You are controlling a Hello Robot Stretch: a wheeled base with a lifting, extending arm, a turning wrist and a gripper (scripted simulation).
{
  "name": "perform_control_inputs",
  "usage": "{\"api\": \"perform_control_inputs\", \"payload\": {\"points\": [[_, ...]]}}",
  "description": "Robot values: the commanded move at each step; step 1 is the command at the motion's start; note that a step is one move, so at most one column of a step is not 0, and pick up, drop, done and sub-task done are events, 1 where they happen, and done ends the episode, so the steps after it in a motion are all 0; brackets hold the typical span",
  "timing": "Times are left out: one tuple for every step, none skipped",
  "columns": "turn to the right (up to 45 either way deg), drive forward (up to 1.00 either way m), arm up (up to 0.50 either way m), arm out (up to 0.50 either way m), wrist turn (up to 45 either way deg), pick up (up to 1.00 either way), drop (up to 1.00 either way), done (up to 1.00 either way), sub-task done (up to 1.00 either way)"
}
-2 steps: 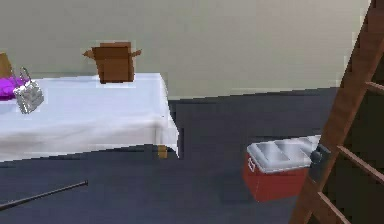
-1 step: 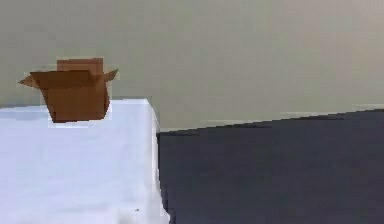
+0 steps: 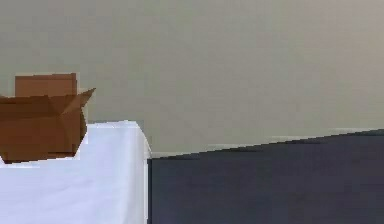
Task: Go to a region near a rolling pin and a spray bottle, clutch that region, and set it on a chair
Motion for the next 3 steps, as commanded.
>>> {"api": "perform_control_inputs", "payload": {"points": [[45.0, 0.00, 0.00, 0.00, 0.0, 0.00, 0.00, 0.00, 0.00], [15.0, 0.00, 0.00, 0.00, 0.0, 0.00, 0.00, 0.00, 0.00], [0.0, 0.35, 0.00, 0.00, 0.0, 0.00, 0.00, 0.00, 0.00]]}}
